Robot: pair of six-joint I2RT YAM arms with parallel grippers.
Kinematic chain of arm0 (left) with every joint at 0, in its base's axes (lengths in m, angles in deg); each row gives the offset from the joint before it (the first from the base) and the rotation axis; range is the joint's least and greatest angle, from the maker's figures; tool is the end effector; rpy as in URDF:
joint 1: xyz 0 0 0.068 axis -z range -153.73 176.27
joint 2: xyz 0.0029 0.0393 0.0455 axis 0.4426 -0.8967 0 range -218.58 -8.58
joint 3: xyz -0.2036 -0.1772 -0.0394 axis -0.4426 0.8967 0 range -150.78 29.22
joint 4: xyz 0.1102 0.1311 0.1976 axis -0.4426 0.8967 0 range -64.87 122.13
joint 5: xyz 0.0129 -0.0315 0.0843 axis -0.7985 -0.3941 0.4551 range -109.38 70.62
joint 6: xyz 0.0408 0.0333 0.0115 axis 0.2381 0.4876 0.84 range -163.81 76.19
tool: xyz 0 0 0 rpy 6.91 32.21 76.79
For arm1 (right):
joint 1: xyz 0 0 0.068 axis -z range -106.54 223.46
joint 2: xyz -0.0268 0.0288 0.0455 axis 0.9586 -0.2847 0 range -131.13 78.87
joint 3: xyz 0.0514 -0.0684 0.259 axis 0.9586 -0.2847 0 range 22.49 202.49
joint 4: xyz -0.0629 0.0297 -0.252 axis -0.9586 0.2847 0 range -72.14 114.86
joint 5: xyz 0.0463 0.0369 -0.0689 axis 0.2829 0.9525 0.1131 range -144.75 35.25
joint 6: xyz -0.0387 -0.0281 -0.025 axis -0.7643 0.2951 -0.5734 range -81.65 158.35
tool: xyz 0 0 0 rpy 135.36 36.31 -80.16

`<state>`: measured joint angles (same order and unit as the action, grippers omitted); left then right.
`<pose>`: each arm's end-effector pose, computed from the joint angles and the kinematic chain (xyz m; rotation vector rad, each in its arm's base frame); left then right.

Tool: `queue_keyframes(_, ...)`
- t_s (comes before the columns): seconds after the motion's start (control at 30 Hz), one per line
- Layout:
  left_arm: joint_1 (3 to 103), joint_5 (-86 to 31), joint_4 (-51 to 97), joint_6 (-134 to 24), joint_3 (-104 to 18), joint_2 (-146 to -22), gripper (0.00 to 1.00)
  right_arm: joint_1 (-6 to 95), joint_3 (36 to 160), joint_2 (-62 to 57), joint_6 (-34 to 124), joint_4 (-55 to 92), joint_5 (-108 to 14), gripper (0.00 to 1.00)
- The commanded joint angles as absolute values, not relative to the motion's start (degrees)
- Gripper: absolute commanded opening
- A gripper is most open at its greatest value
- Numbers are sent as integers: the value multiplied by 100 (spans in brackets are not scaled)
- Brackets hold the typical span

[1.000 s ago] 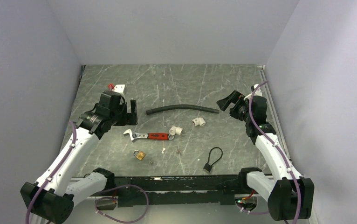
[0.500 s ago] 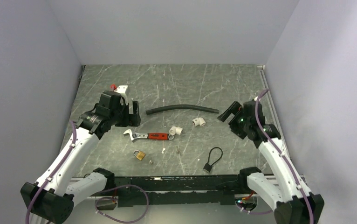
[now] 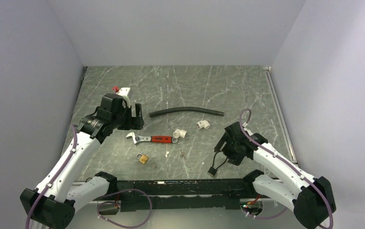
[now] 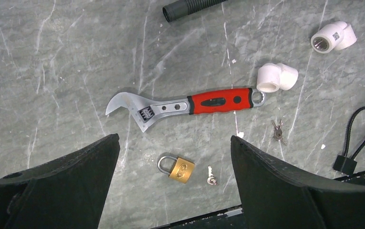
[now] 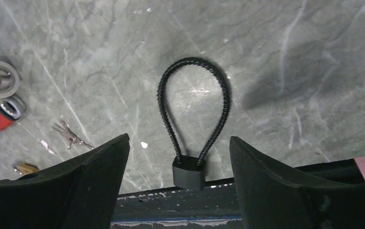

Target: Unlock with the key

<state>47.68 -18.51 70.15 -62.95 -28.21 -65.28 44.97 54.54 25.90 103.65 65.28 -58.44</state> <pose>0.1843 -0.0717 0.3207 0.0394 2.3676 -0.3289 0.1343 0.0703 0.1910 0.9063 2.6686 0.3316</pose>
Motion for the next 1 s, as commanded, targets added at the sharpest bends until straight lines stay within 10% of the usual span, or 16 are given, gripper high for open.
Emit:
queue_keyframes(0.0,4754,-1955,6836,-6211,-2799,-6327,92,4091,5539,2464,10758,5928,-6144,76)
queue_keyframes(0.53,4763,-1787,6809,-6191,-2734,-6200,93,3099,5771,890,11063,5565,-7078,40)
queue_keyframes(0.83,4763,-1758,6815,-6192,-2734,-6193,93,2891,5866,-34,10746,5174,-7150,0)
queue_keyframes(0.97,4763,-1769,6813,-6191,-2738,-6193,92,2864,6269,-457,10180,5000,-7394,0)
